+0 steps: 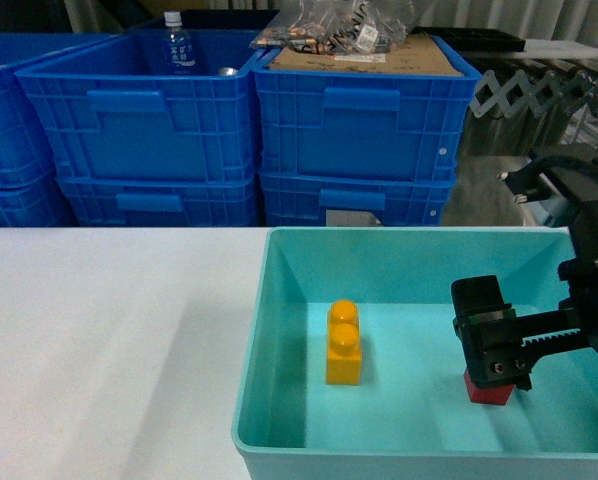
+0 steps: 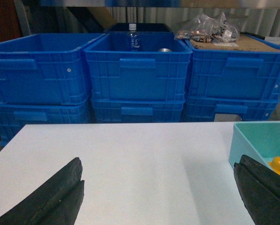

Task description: Pick red block from blue box to shelf

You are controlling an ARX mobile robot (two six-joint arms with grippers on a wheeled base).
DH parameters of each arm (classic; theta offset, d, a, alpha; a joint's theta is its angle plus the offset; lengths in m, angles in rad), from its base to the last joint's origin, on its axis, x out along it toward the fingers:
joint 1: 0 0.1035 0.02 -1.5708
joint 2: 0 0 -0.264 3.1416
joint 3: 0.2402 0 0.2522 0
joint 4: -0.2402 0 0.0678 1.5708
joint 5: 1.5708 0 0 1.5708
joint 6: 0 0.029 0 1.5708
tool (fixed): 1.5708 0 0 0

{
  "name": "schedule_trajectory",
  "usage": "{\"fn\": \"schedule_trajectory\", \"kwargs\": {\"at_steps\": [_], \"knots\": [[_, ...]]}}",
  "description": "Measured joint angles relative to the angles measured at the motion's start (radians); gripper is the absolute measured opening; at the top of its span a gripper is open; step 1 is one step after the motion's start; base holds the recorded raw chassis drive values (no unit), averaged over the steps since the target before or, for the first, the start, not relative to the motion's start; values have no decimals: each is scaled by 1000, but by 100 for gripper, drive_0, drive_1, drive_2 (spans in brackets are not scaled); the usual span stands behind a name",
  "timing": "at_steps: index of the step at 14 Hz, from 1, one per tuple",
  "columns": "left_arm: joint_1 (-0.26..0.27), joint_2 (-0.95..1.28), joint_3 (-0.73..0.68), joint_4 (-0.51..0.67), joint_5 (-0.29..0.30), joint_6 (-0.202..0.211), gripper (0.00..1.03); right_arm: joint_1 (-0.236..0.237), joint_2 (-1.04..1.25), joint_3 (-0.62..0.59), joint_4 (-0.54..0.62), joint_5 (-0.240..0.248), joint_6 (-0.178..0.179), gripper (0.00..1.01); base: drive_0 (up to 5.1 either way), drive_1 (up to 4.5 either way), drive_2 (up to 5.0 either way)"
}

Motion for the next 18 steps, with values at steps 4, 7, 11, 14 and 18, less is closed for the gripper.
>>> {"fn": "schedule_trajectory", "kwargs": {"at_steps": [4,7,11,14,18], "knots": [[0,0,0,0,0,0,98,-12,278,174,-21,58,10,98,0,0,0],[0,0,0,0,0,0,98,-3,337,202,-40,57,16,80,0,0,0],[0,0,0,0,0,0,98,10,363,208,-29,61,15,33,0,0,0],[0,0,0,0,0,0,98,17,326,175,3,42,15,29,0,0,0],[0,0,0,0,0,0,98,21,95,35,54,-9,14,28,0,0,0]]}}
